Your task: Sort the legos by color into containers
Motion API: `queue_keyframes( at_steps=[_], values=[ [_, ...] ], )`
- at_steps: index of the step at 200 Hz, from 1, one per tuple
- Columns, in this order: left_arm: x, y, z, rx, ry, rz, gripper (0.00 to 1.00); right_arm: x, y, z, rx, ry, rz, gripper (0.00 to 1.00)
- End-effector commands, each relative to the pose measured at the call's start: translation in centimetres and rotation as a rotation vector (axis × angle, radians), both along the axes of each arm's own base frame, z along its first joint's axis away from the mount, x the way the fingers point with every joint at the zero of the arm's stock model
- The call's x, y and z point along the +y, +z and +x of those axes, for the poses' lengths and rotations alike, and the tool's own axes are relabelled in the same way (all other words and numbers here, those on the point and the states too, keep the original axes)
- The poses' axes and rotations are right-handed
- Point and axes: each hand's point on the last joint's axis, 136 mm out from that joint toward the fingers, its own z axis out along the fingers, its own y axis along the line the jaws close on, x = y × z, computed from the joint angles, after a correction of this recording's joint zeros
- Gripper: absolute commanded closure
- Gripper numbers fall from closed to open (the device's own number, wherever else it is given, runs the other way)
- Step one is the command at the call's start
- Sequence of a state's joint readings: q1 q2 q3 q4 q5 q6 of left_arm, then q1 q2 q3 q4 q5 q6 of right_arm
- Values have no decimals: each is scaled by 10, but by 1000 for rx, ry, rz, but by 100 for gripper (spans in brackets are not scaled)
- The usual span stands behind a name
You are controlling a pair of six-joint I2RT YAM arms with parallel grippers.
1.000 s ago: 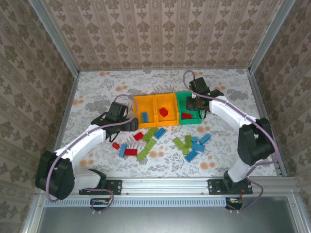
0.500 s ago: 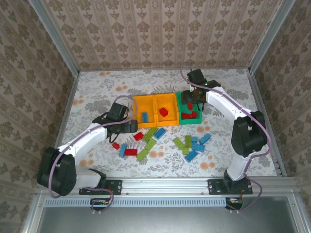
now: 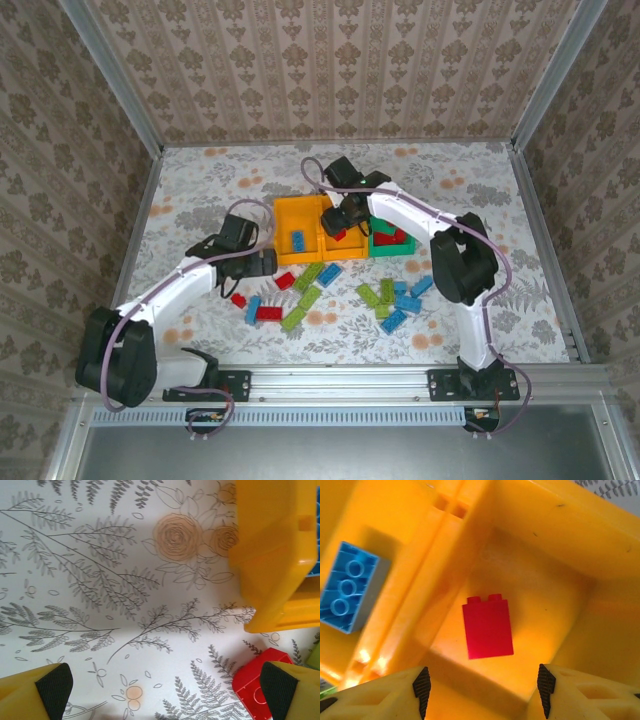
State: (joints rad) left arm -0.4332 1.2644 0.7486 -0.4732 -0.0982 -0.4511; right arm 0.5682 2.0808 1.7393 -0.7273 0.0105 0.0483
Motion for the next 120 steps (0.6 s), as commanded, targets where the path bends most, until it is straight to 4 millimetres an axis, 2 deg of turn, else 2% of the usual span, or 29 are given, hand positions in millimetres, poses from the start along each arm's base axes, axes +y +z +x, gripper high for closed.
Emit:
queue_keyframes(
  at_steps=[1, 31, 58, 87, 120],
  values=[
    [5, 2, -5, 3, 24, -15, 0, 3, -5, 7, 23, 24, -6, 38],
    [7, 4, -5, -5, 32, -20, 0, 7, -23, 14, 48, 25, -23, 38],
    [9, 6, -5, -12, 35, -25, 0, 9, -41, 13, 93, 36, -41, 41],
    [12, 6, -7, -16, 44, -30, 0, 1, -53, 8, 123, 30, -88, 42],
    [11, 6, -6, -19, 45, -44, 0, -4, -56, 6, 133, 30, -117, 43]
  ],
)
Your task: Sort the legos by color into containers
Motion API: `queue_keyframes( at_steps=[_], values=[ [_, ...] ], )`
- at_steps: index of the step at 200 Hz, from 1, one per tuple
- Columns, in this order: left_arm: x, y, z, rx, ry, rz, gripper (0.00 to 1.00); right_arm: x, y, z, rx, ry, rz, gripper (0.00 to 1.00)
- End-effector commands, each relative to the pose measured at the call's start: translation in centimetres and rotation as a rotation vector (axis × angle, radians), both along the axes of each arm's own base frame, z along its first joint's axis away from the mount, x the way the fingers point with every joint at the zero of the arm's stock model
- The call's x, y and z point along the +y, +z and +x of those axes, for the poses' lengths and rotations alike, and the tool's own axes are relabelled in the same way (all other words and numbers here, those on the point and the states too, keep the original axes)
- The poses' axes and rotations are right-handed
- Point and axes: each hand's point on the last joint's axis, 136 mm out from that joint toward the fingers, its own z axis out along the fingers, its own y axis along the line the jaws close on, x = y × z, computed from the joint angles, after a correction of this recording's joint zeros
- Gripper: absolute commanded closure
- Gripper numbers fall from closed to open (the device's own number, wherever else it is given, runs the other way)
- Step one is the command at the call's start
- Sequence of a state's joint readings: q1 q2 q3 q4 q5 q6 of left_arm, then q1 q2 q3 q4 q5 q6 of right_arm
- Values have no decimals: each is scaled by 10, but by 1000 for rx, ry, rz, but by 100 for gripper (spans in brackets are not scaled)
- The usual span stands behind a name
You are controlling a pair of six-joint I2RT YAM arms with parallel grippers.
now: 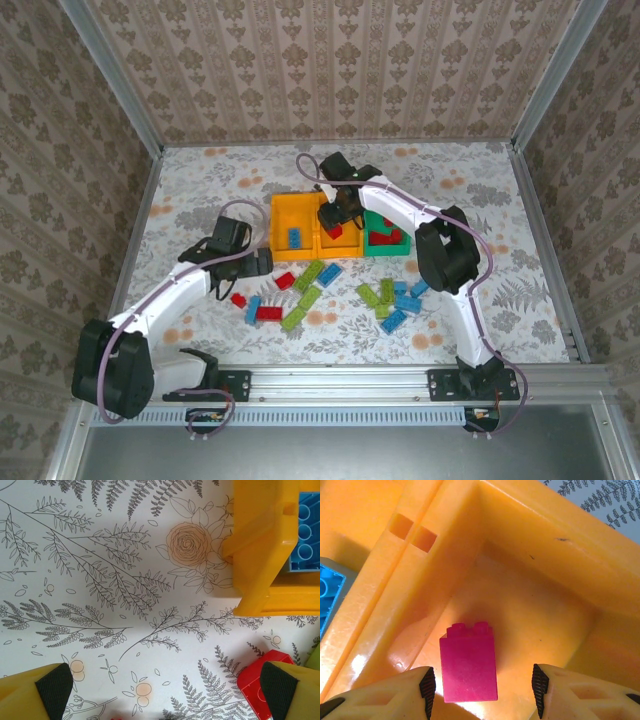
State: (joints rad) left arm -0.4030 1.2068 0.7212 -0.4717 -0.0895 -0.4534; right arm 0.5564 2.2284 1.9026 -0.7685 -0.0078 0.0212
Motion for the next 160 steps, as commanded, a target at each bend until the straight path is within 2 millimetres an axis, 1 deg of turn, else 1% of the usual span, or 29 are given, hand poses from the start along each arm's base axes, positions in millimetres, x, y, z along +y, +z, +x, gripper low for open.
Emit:
queue_keyframes(
  at_steps=[1, 20, 39, 51, 61, 72, 96, 115, 127, 152, 160],
  values=[
    [1, 0, -3, 6, 18, -25, 0, -16, -36, -19, 106, 11, -109, 43],
    [1, -1, -3, 7, 19, -26, 0, -11, -28, -18, 100, -2, -61, 42],
    [1, 2, -3, -1, 18, -30, 0, 2, -14, -18, 93, -16, 61, 33],
    [1, 3, -4, -3, 14, -33, 0, 6, -5, -17, 79, -3, 95, 29],
    [1, 5, -4, -8, 13, -35, 0, 6, 1, -18, 62, 24, 95, 23],
    [1, 6, -5, -15, 11, -38, 0, 5, 7, -19, 42, 83, 76, 20],
    [2, 10, -7, -36, 13, -47, 0, -8, 15, -22, -14, 236, -39, 16],
    [2, 13, -7, -57, 13, -60, 0, -19, 14, -23, -49, 366, -139, 15],
    [2, 14, -8, -64, 14, -66, 0, -24, 9, -21, -55, 419, -190, 15],
    [1, 18, -6, -75, 12, -73, 0, -22, -5, -29, -13, 519, -200, 16],
    [0, 19, -6, -76, 12, -75, 0, -22, -9, -27, -10, 525, -205, 16]
  ],
)
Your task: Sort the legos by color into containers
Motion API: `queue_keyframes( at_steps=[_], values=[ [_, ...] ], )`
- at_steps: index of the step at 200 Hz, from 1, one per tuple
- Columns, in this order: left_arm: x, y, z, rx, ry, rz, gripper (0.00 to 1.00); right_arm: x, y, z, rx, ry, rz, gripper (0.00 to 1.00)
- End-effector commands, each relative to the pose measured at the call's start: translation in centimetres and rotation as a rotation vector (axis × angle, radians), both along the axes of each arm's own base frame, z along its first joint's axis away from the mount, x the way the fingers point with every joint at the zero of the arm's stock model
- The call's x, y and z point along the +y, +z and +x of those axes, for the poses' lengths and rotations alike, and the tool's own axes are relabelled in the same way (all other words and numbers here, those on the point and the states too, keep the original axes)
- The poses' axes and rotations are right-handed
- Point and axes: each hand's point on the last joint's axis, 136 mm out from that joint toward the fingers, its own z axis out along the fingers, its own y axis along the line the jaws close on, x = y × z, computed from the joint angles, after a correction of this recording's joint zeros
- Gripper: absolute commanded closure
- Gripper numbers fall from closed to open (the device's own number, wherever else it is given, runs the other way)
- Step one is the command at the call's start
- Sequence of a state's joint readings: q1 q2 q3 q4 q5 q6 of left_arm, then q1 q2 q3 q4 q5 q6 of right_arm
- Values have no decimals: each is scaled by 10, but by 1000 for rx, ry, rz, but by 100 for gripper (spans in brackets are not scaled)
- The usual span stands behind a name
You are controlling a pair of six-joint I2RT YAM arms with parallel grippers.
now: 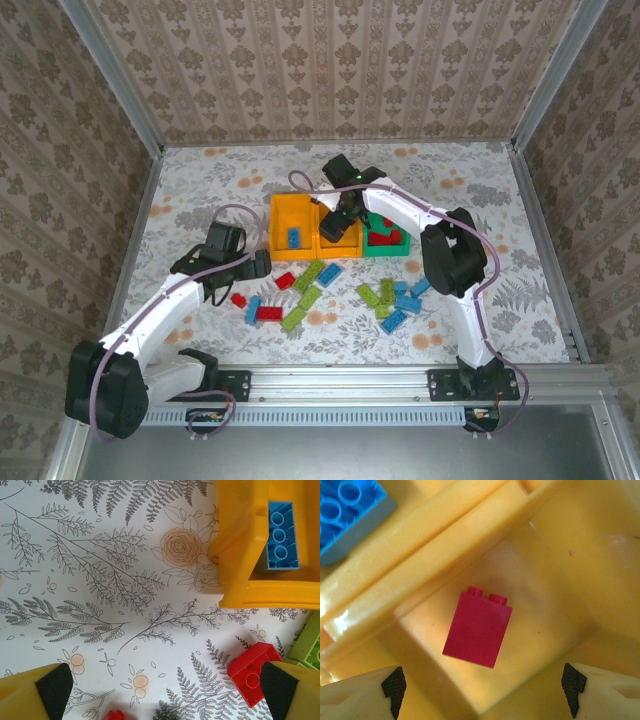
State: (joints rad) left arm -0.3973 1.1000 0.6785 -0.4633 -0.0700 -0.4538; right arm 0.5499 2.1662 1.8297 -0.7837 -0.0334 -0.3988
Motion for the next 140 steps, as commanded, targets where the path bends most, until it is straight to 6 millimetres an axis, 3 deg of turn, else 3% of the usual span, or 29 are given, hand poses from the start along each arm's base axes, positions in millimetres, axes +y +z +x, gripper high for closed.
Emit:
queue_keyframes(
  at_steps=[1, 27, 72, 140],
  values=[
    [-1, 5, 1, -15, 15, -33, 0, -13, -14, -10, 35, 127, -95, 16],
    [-2, 6, 1, -18, 18, -43, 0, -8, -21, -4, 34, 140, -84, 18],
    [-2, 4, 0, -17, 25, -48, 0, -2, -38, -15, 93, 203, -123, 19],
    [-1, 3, 0, -18, 32, -54, 0, -3, -55, -1, 101, 149, -165, 22]
  ],
)
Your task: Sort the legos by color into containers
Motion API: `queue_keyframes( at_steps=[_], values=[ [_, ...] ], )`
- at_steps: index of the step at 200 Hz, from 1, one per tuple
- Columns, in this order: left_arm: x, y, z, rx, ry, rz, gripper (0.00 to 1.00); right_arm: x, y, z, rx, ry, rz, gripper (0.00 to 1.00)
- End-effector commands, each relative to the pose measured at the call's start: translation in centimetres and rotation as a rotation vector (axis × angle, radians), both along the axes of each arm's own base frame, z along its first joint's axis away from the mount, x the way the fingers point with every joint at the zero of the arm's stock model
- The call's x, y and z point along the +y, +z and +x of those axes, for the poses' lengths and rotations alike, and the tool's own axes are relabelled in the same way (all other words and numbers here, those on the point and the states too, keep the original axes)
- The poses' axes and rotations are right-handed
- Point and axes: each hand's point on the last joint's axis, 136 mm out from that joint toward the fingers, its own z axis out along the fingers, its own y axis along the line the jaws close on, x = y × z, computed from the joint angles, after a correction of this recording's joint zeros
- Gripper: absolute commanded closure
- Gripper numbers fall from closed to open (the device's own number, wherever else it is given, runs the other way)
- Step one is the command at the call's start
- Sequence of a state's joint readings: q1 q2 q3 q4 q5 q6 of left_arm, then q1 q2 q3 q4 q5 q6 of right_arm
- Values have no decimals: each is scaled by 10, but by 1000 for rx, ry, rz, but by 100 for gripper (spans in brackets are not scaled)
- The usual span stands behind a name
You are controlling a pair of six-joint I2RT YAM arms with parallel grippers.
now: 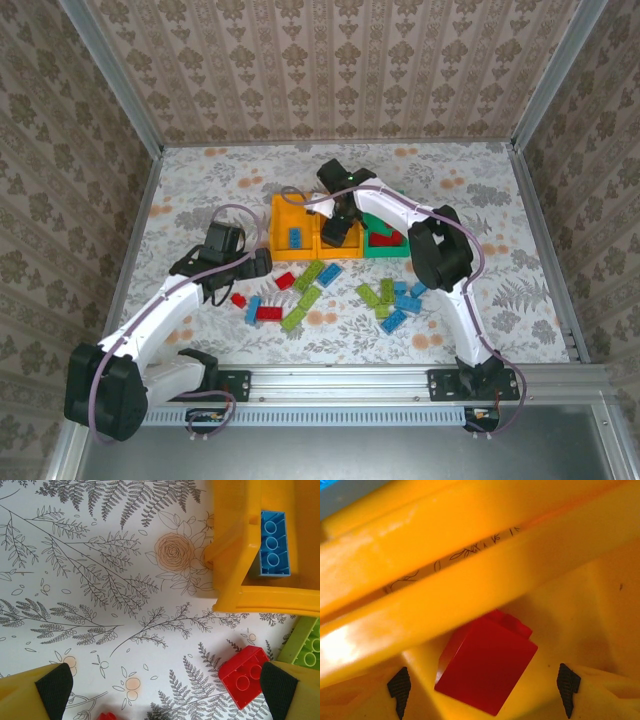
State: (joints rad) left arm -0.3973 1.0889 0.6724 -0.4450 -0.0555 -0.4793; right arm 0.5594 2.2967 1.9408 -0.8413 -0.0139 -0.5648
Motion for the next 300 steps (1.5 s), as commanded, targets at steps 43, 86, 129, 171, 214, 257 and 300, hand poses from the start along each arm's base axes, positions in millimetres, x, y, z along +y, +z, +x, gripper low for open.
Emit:
queue_keyframes(
  at_steps=[43, 86, 129, 171, 214, 257, 300],
  values=[
    [5, 1, -2, -11, 25, -9, 0, -10, -33, -7, 105, -46, -88, 43],
    [6, 0, -4, -10, 32, -10, 0, -2, -8, -3, 65, -82, -22, 58],
    [7, 1, -6, -7, 35, -9, 0, 6, 35, 0, 8, -127, 67, 75],
    [8, 1, -8, -11, 42, -16, 0, 1, 71, -5, -37, -143, 93, 77],
    [9, 0, -12, 3, 45, -14, 0, -32, 85, -5, -99, -248, 48, 78],
    [12, -10, -19, 47, 69, -9, 0, -101, 95, 2, -112, -606, 194, 80],
    [0, -20, -22, 83, 19, -12, 0, -136, 62, -12, 1, -775, 150, 80]
  ],
)
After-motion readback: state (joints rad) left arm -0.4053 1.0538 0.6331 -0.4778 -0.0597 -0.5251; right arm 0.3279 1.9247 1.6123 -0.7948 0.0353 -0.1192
